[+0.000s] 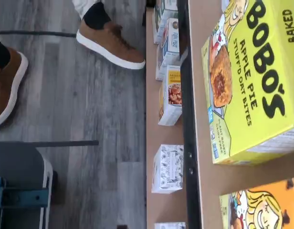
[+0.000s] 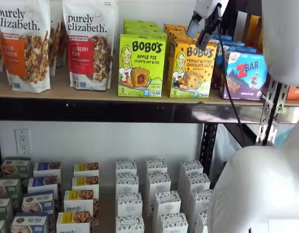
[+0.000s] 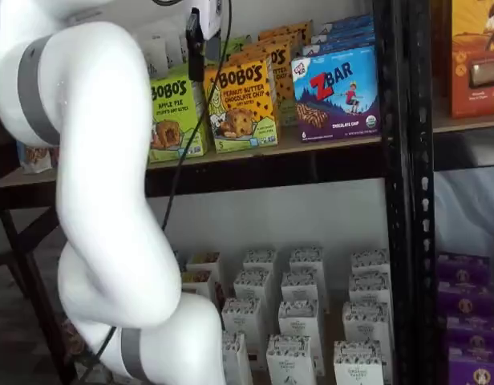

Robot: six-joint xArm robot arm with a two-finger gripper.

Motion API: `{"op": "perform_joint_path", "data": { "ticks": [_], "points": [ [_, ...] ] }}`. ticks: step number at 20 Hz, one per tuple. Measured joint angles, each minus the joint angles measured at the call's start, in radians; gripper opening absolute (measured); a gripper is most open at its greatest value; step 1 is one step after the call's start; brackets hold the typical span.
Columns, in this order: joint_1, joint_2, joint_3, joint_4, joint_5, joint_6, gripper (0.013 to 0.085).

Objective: Pick up the orange box on the top shelf, the fifth box from the left

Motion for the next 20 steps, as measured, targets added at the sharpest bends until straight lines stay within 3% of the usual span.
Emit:
{"op": "perform_joint_path", "data": {
  "ticks": [10, 20],
  "points": [
    [-0.03, 0.022, -0.005, 0.001, -0.043, -0.034, 0.085],
    [-0.069, 0.058, -0.048, 0.064, -0.055, -0.051, 0.085]
  ]
}}
